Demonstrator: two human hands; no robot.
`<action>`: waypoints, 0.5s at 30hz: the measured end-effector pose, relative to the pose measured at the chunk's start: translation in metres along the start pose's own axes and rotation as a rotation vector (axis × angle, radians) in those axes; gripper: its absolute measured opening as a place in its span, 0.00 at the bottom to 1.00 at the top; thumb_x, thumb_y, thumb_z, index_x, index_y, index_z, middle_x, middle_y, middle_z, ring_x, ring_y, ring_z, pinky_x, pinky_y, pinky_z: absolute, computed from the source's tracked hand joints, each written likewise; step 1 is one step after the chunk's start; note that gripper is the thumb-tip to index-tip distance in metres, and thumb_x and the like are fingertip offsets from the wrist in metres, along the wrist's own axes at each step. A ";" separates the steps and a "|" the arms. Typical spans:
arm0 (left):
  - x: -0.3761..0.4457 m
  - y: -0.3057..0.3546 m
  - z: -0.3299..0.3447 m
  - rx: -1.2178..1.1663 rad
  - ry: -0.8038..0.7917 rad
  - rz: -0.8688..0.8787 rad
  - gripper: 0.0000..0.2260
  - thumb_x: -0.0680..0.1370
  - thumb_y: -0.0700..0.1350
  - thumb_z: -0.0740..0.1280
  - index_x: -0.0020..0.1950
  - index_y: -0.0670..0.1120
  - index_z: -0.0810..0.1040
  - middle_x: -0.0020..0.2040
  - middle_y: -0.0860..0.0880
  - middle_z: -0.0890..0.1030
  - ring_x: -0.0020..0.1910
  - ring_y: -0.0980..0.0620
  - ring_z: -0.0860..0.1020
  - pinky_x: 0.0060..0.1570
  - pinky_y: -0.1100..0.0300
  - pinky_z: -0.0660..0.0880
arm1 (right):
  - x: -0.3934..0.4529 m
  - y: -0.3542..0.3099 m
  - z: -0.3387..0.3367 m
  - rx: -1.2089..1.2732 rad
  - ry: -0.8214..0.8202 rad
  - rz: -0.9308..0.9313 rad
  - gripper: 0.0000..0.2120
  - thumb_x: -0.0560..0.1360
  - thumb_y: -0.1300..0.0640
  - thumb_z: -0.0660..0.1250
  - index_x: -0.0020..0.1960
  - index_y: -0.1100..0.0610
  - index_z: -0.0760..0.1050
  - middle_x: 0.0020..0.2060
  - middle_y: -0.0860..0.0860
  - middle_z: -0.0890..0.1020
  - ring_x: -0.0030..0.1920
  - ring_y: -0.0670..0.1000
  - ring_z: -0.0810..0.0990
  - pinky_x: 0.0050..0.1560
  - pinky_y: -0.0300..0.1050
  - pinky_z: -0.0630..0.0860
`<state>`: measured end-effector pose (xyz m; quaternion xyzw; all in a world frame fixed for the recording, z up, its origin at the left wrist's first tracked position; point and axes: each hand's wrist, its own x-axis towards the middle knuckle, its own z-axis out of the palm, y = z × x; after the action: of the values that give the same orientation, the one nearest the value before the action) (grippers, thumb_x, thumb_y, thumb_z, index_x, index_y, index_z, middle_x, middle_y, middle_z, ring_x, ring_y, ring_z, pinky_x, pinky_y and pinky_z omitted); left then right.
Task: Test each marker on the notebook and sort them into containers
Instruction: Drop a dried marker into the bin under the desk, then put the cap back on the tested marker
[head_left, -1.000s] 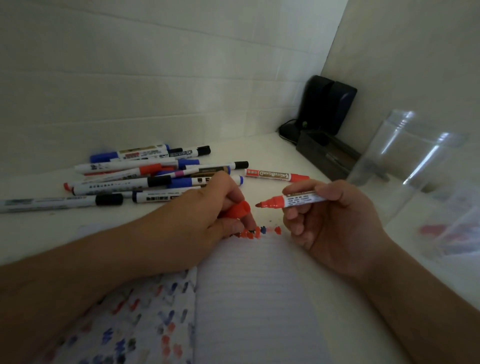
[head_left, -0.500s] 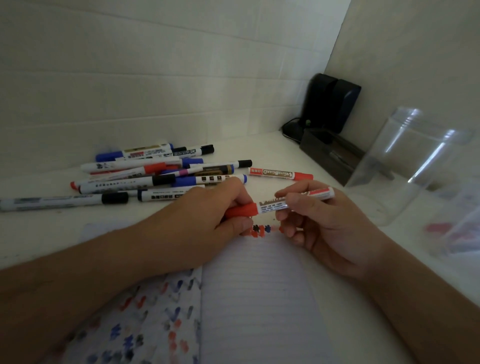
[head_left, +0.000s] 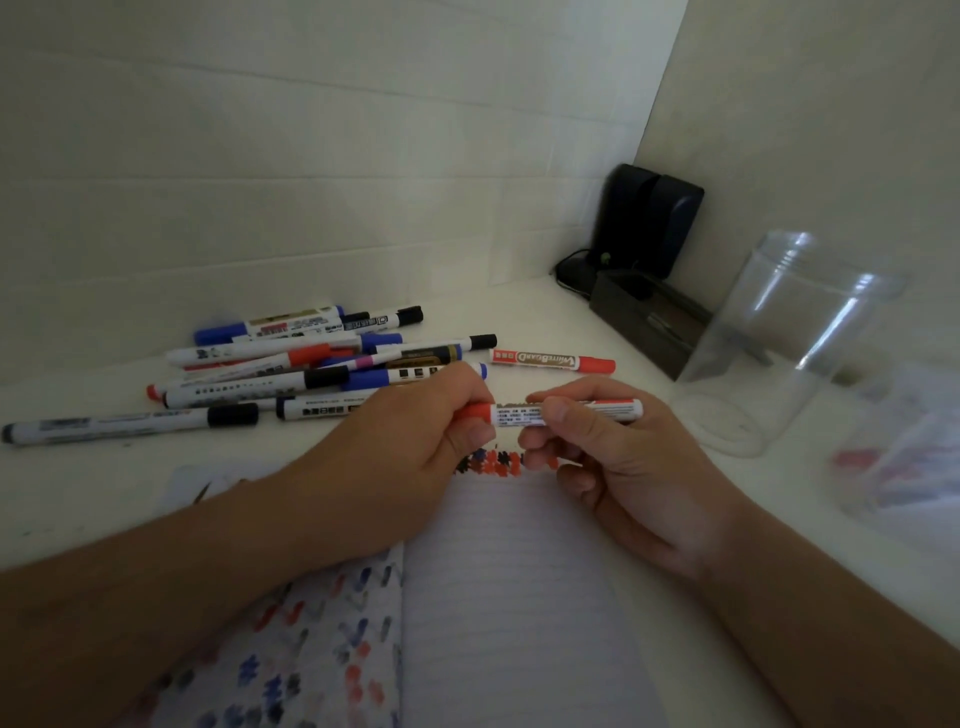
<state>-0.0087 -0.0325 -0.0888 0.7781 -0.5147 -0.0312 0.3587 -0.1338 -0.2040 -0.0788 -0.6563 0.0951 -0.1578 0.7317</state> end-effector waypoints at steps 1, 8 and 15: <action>0.000 0.001 0.001 0.017 -0.018 -0.003 0.04 0.84 0.52 0.58 0.51 0.57 0.71 0.36 0.54 0.76 0.37 0.59 0.75 0.33 0.67 0.68 | 0.000 -0.001 0.000 -0.032 0.005 -0.003 0.03 0.74 0.59 0.72 0.44 0.56 0.84 0.38 0.59 0.85 0.36 0.52 0.83 0.28 0.38 0.69; 0.003 0.021 -0.011 0.260 -0.243 -0.006 0.10 0.83 0.59 0.58 0.63 0.65 0.73 0.46 0.63 0.79 0.43 0.64 0.77 0.44 0.64 0.75 | -0.020 -0.025 -0.004 -0.297 0.090 0.001 0.04 0.79 0.62 0.72 0.44 0.57 0.81 0.35 0.57 0.84 0.33 0.52 0.80 0.30 0.41 0.69; 0.020 0.108 0.000 0.142 -0.311 0.155 0.17 0.80 0.59 0.65 0.67 0.73 0.67 0.50 0.64 0.80 0.45 0.64 0.80 0.47 0.63 0.78 | -0.114 -0.061 -0.059 -0.055 0.458 -0.121 0.10 0.80 0.60 0.69 0.41 0.52 0.78 0.32 0.54 0.78 0.30 0.52 0.74 0.28 0.40 0.68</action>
<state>-0.0836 -0.0721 -0.0186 0.7453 -0.6232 -0.0872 0.2203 -0.2669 -0.2234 -0.0328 -0.6274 0.2234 -0.3435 0.6621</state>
